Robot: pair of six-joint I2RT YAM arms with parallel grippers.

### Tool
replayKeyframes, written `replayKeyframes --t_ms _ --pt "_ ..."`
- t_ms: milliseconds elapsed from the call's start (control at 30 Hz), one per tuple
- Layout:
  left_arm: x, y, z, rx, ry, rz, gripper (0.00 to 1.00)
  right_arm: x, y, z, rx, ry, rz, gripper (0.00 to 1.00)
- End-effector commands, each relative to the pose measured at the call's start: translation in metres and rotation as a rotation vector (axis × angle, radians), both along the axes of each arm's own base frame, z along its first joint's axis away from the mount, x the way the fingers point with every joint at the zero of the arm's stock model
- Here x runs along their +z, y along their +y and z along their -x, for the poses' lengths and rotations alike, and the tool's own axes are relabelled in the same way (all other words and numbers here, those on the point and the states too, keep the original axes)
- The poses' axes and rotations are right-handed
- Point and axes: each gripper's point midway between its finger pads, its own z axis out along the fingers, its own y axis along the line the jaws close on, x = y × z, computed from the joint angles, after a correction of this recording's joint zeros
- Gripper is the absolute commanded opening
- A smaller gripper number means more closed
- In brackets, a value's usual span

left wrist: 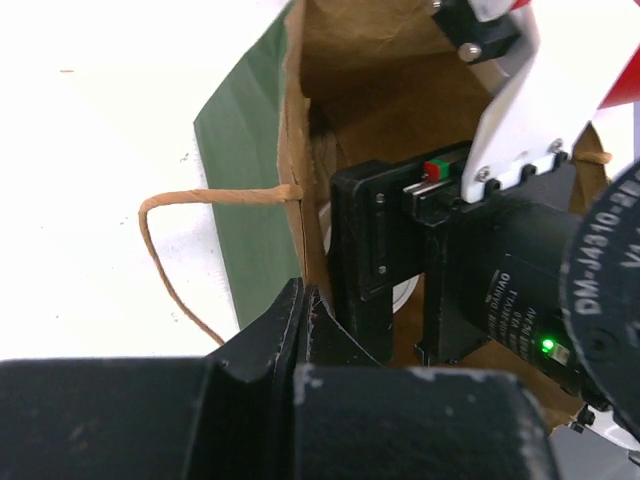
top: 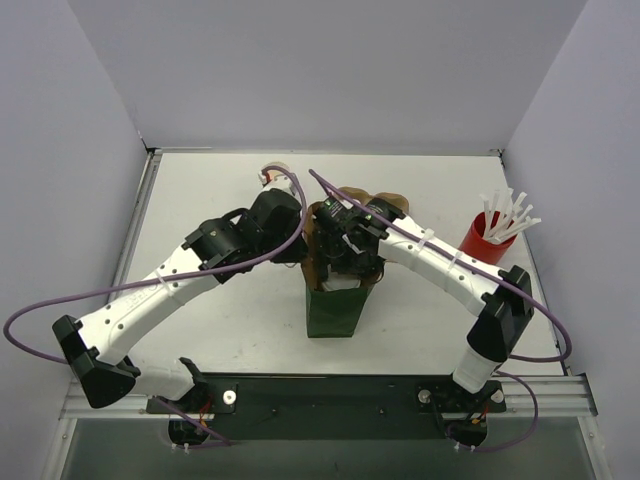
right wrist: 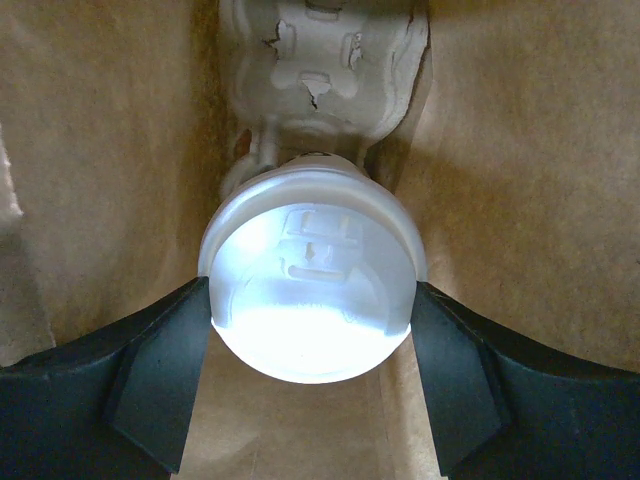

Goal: Pack the takeout coffee

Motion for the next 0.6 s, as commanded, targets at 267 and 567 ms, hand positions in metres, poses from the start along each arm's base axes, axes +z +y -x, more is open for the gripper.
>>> replayKeyframes --t_ms 267,567 --pt "-0.011 0.043 0.01 0.279 0.068 0.009 0.0 -0.028 0.006 0.014 0.011 0.071 0.087 0.49" --pt "0.012 0.046 0.005 0.261 -0.012 0.048 0.0 -0.033 0.008 0.015 0.02 0.079 0.103 0.49"
